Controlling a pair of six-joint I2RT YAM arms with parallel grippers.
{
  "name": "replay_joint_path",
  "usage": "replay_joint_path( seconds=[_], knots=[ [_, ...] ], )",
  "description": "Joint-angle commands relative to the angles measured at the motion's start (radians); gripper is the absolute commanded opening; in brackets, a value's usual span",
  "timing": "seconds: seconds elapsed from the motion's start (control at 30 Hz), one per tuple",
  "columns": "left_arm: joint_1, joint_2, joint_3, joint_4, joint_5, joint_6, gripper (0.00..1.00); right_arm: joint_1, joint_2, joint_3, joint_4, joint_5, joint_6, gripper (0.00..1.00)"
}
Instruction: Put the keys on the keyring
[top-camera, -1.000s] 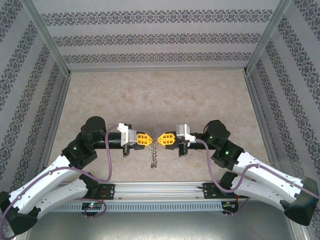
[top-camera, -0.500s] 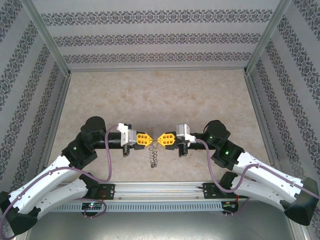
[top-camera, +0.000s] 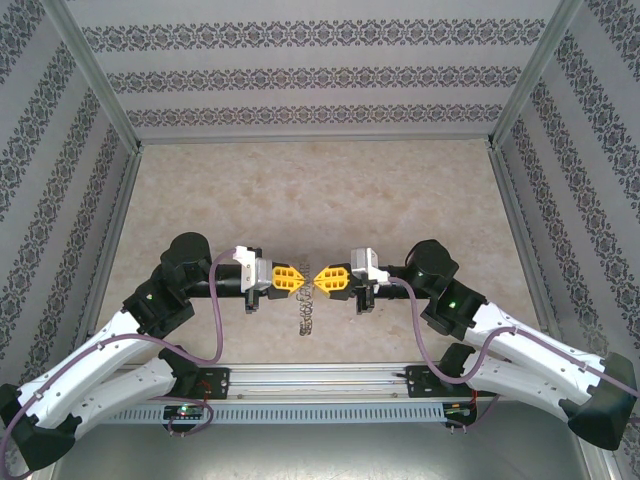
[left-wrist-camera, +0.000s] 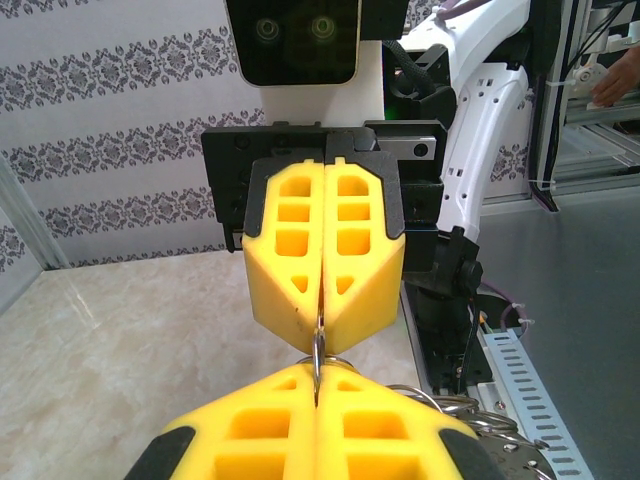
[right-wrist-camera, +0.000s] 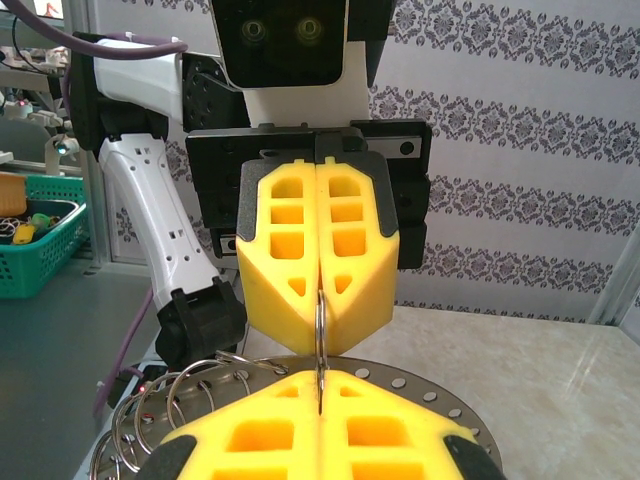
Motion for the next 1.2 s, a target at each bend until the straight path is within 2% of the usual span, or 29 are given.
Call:
replay_joint_path(
  seconds=[0.0, 1.17],
  knots=[
    [0.012, -0.011, -0.001, 0.053, 0.012, -0.002, 0.00, 0.019, -0.001, 0.027, 0.045, -0.045, 0.024, 0.00],
    [0.012, 0.011, 0.016, 0.015, -0.001, 0.016, 0.00, 0.045, 0.019, 0.087, 0.068, -0.061, 0.023, 0.00]
  ],
)
